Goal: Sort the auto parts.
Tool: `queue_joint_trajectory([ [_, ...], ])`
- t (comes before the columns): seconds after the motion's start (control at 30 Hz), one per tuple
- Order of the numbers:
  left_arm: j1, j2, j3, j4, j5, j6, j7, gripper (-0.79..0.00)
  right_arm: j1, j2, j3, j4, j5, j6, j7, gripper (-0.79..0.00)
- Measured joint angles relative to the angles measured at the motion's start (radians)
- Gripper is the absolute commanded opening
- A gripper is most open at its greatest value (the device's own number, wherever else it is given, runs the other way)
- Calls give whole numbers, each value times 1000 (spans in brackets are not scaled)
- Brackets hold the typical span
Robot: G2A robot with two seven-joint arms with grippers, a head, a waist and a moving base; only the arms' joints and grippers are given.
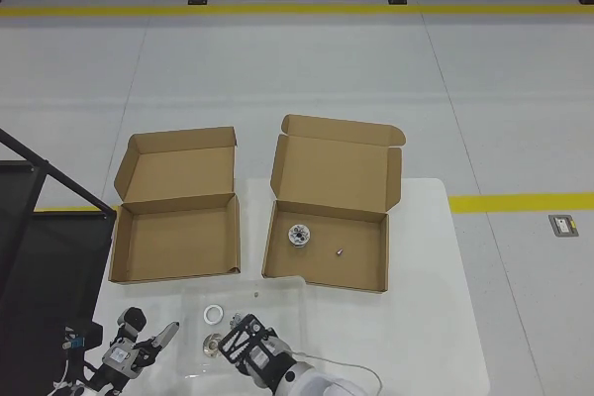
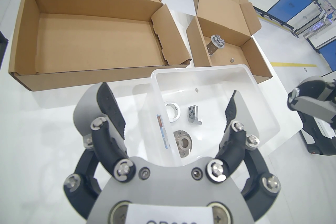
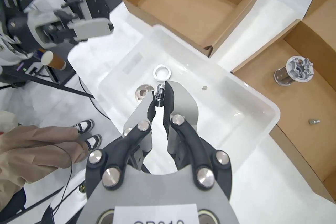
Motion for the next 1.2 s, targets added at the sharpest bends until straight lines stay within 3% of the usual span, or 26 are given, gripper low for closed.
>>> queue_joint_trajectory([
  [0.13,0,0,0,0,0,0,0,0,-42,17,90,-47,62,-53,-175,-785],
  [0.23,0,0,0,0,0,0,0,0,-44,25,166,-48,126,-54,-201,-785],
  [0.4,0,0,0,0,0,0,0,0,52,23,282,23,263,27,-86,-785],
  [0.63,0,0,0,0,0,0,0,0,322,15,405,329,439,160,121,-785],
  [0.93,0,0,0,0,0,0,0,0,561,10,419,735,458,253,203,-785],
  [1.17,0,0,0,0,0,0,0,0,652,4,397,903,467,271,231,-785],
  [1.2,0,0,0,0,0,0,0,0,655,4,395,911,469,272,229,-690],
])
